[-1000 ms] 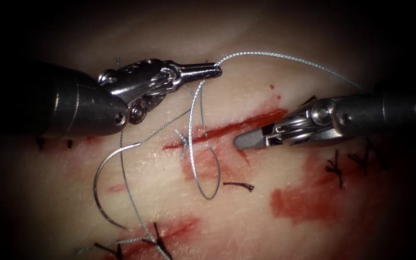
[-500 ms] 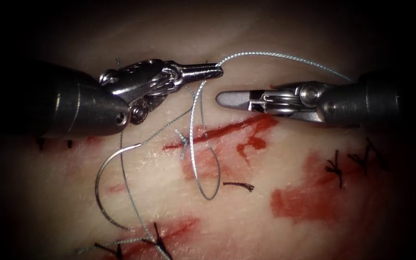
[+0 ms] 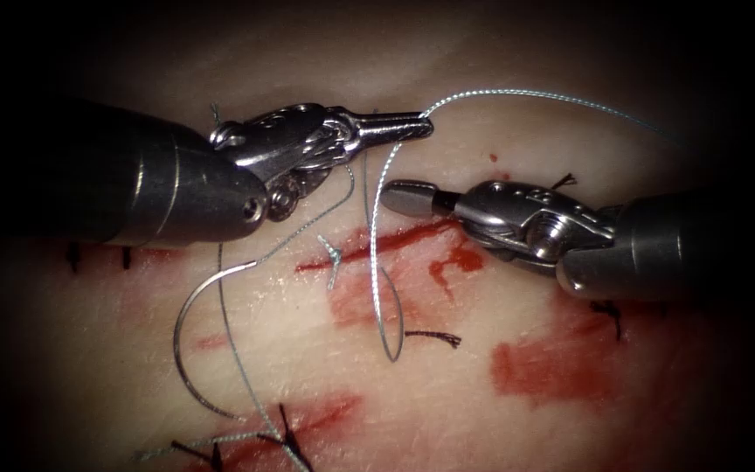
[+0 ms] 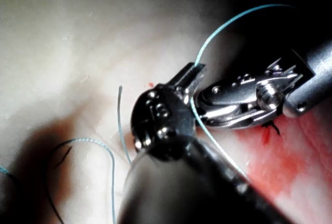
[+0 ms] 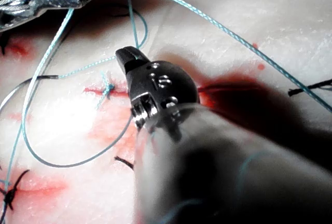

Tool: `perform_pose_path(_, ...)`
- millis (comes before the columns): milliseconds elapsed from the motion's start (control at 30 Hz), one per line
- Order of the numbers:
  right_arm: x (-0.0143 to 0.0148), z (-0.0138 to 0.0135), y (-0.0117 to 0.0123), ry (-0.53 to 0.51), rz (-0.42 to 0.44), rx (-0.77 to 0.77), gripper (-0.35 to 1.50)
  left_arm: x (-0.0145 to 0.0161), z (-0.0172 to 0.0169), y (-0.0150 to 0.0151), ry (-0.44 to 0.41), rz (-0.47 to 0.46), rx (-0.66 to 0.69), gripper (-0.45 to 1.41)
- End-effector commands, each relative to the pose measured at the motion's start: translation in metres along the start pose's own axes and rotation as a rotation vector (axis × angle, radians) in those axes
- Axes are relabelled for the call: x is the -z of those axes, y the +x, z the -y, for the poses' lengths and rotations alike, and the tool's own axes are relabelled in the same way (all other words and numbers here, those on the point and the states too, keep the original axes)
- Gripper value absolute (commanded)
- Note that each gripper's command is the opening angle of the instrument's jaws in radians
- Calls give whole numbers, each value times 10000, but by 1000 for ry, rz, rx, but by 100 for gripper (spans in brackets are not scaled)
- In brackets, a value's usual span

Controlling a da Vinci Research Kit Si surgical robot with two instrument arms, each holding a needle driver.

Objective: Wound Closure

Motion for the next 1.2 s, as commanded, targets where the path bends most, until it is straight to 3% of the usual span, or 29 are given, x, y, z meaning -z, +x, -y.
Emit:
perform_pose_path(33,-12,8,-5,68,-2,-9,-35,-5,6,-5,-9,-6,-3,-45)
perform_pose_path(267,-14,33,-10,444,-93,-14,-35,-6,30,-14,-42,-29,-23,-45)
perform_pose_path(567,-18,45,-18,591,-199,-93,-35,1,64,-34,-6,-57,-69,-45)
perform_pose_path(733,-22,45,-14,539,-272,-164,-35,5,76,-52,89,-4,-97,-45)
perform_pose_path(800,-26,44,-11,544,-346,-190,-35,7,75,-61,199,27,-109,-45)
perform_pose_path(933,-29,45,-5,443,-420,-215,-35,10,73,-66,252,54,-115,-45)
perform_pose_path(1067,-29,47,4,223,-484,-241,-35,13,65,-68,264,56,-172,-45)
perform_pose_path(1133,-27,46,12,27,-487,-245,-35,14,57,-72,284,77,-235,-45)
perform_pose_path(1200,-24,41,20,-61,-517,-258,-35,15,53,-73,300,95,-288,-45)
